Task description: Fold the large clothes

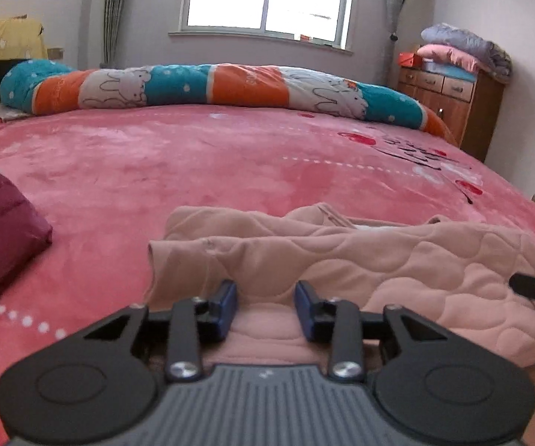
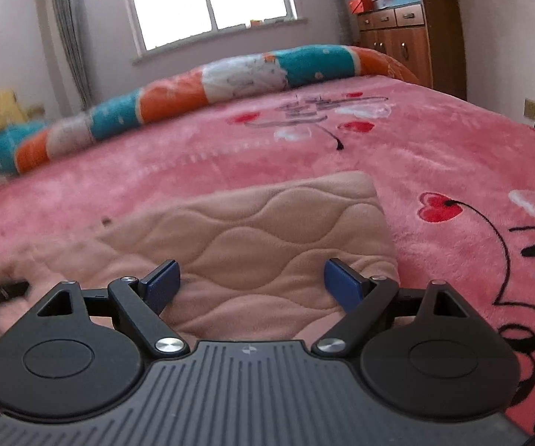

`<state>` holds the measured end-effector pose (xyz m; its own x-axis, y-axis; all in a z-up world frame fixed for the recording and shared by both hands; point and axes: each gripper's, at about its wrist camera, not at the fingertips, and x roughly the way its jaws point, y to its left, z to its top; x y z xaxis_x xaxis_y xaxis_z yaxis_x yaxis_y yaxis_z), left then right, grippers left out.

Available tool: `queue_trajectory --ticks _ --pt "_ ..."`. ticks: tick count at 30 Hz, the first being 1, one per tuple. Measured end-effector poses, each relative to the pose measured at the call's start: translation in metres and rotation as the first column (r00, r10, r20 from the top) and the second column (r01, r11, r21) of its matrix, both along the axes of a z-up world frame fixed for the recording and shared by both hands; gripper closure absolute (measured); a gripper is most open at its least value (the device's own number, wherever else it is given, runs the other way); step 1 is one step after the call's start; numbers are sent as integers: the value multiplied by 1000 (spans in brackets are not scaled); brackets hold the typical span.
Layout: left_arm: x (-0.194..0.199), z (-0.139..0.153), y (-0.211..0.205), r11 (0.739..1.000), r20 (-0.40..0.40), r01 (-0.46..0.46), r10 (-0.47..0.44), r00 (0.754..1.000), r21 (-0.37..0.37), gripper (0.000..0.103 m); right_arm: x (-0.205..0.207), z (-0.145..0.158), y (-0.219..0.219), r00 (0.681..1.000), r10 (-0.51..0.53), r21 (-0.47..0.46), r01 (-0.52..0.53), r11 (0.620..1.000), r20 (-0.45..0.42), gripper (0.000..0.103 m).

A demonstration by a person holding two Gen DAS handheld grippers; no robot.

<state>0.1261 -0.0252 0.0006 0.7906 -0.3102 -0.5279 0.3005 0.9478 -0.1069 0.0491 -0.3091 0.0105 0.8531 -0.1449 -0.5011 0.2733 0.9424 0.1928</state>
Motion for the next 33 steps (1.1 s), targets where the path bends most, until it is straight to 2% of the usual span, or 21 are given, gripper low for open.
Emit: queue_trajectory --ticks 3,8,11,15,17,19,23,26,29,33 --pt "0 -3 -1 1000 15 6 -6 1000 2 67 9 -3 7 999 -8 -66 5 998 -44 0" --pt "-2 -9 -12 1000 47 8 -8 999 0 67 17 -10 7 998 -16 -87 11 996 -56 0" --pt "-3 -9 -14 1000 53 10 -10 999 11 67 17 -12 11 999 -18 -99 14 995 -47 0" --pt "-10 4 -18 999 41 9 -10 999 48 67 9 -8 5 1000 -7 -70 7 998 -8 0" --pt "-19 16 -16 999 14 9 -9 1000 41 60 -3 0 6 1000 -3 -49 4 999 11 0" --pt "-37 30 -10 1000 10 27 -27 1000 -2 53 -16 9 10 1000 5 -45 -4 999 11 0" --pt "-76 50 4 998 -15 52 -53 999 -17 48 -46 20 27 999 36 -80 -38 996 -19 0" --pt "-105 57 24 996 -58 66 -69 996 -52 45 -73 21 46 997 50 -123 -57 991 -62 0" --pt "-133 60 47 997 -86 66 -70 994 -46 43 -102 24 57 995 57 -135 -68 989 -85 0" --pt "-164 63 85 998 -119 36 -43 992 -58 36 -141 31 47 996 26 -64 -32 997 -88 0"
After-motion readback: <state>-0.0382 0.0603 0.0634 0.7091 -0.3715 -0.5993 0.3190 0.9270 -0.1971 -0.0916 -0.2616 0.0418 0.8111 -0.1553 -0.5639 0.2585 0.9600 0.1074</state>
